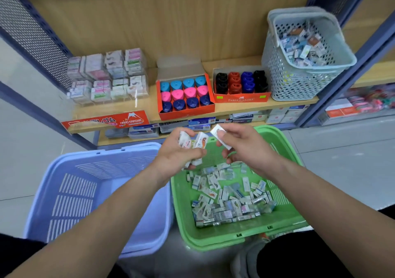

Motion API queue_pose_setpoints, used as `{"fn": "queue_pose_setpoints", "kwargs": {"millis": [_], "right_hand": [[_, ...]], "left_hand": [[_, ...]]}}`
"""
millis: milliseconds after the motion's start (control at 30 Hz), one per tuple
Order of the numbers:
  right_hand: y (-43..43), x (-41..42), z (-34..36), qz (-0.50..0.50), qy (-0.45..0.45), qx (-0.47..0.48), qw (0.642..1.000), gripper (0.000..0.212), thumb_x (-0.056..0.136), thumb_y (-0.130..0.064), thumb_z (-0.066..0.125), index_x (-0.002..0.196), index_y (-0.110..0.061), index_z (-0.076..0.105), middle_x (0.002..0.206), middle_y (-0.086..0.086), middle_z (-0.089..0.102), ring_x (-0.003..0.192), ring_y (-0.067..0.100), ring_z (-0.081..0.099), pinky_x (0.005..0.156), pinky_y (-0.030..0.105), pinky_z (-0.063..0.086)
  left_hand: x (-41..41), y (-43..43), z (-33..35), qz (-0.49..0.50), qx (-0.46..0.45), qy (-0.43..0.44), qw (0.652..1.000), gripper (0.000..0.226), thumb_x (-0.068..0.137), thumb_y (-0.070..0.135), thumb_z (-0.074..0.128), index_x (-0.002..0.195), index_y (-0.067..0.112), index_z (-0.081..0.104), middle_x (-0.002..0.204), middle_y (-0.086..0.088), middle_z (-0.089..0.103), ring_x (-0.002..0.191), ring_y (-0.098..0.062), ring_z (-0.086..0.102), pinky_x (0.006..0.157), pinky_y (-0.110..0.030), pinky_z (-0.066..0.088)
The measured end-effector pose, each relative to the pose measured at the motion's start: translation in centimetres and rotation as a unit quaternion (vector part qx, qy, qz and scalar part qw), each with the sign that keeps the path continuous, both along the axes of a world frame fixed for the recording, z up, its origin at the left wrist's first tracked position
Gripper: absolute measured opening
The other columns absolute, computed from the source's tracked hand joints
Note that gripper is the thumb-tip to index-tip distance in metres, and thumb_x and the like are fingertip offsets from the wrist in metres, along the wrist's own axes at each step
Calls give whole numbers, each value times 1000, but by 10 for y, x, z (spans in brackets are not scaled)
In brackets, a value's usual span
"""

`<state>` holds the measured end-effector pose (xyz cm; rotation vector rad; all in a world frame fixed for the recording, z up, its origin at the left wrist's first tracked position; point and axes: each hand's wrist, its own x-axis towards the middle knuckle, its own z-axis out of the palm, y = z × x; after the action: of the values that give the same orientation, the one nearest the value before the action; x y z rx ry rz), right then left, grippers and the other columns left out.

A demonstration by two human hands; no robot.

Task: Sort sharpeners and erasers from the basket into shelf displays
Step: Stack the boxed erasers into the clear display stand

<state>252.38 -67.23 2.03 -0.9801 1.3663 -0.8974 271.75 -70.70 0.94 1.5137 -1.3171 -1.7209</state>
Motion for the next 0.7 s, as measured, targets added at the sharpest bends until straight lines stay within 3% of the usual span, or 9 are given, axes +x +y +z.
{"fn": "queue_pose_setpoints", "kwargs": {"millis": [100, 167, 233, 367, 433, 567, 700], "right_hand": [[-5, 26, 17, 26, -8, -17, 999, 30, 101, -8, 57, 129, -16, 65, 108, -1, 67, 71, 13, 63, 68, 25, 54], [-13, 48, 29, 41, -3, -34, 999, 31, 98, -2, 60, 120, -22, 68, 116, -1, 67, 80, 17, 71, 77, 26, 58], [-26, 71, 39, 25, 1, -43, 999, 23, 95, -1, 65, 109, -19, 70, 110, 6, 70, 79, 21, 73, 74, 29, 61], [-66, 119, 49, -2, 20, -62, 998, 14, 88, -3, 75, 95, -10, 64, 84, 8, 70, 56, 16, 63, 51, 27, 52], [-90, 141, 48, 1, 23, -69, 997, 13, 89, -1, 72, 94, -9, 63, 81, 13, 67, 57, 17, 60, 52, 24, 53], [-135, 173, 32, 19, 33, -51, 998, 18, 93, 3, 65, 90, -15, 68, 86, 13, 68, 74, 27, 66, 72, 31, 60], [-188, 184, 6, -2, 86, -40, 996, 16, 93, 1, 66, 91, -15, 67, 86, 12, 72, 77, 25, 72, 65, 27, 60]], "left_hand": [[37, -3, 29, 0, -36, -23, 999, 42, 79, 4, 81, 108, 21, 55, 92, -7, 64, 62, -15, 63, 55, -28, 53], [67, -5, 44, 8, -55, -30, 998, 43, 77, 3, 82, 105, 22, 55, 91, -9, 62, 61, -18, 60, 54, -29, 52], [96, -8, 56, 22, -66, -37, 997, 44, 76, 2, 82, 105, 21, 55, 89, -10, 61, 60, -18, 58, 54, -30, 50], [152, -22, 75, 85, -90, -48, 991, 45, 74, 3, 84, 103, 24, 56, 89, -9, 63, 62, -20, 57, 54, -31, 51], [177, -31, 80, 109, -101, -49, 988, 46, 74, 3, 84, 102, 24, 55, 89, -10, 65, 63, -20, 56, 53, -30, 52], [210, -48, 78, 164, -119, -49, 978, 44, 76, -1, 82, 102, 21, 54, 85, -9, 65, 58, -16, 58, 52, -30, 52], [224, -70, 67, 188, -124, -51, 973, 45, 74, 3, 83, 102, 24, 54, 94, -14, 66, 68, -23, 61, 55, -32, 55]]}}
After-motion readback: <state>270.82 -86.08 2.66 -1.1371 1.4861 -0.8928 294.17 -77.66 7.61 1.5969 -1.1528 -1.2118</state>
